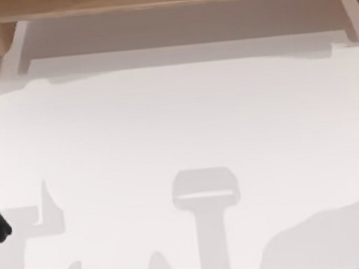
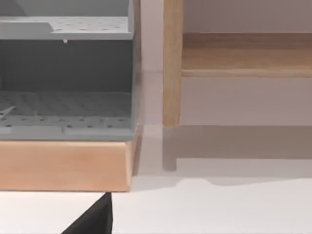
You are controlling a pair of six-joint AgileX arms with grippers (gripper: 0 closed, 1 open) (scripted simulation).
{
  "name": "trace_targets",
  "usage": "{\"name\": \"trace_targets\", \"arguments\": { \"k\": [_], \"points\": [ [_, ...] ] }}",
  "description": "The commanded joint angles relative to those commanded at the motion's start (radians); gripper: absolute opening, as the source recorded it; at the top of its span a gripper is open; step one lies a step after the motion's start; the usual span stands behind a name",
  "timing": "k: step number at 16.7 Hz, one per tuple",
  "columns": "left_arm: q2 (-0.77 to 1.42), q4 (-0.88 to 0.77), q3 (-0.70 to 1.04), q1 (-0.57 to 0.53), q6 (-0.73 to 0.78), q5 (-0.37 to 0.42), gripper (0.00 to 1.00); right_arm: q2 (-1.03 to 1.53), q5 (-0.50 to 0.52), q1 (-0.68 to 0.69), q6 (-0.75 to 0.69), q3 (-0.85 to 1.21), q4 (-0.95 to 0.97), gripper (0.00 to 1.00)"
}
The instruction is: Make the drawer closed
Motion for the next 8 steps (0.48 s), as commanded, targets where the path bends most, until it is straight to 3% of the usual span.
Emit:
{"name": "trace_targets", "arguments": {
  "k": [2,8],
  "points": [
    [0.0,0.0,0.0,0.0,0.0,0.0,1.0,0.0,0.0,0.0,0.0,0.0,0.0,0.98],
    [0.0,0.0,0.0,0.0,0.0,0.0,1.0,0.0,0.0,0.0,0.0,0.0,0.0,1.0]
  ]
}}
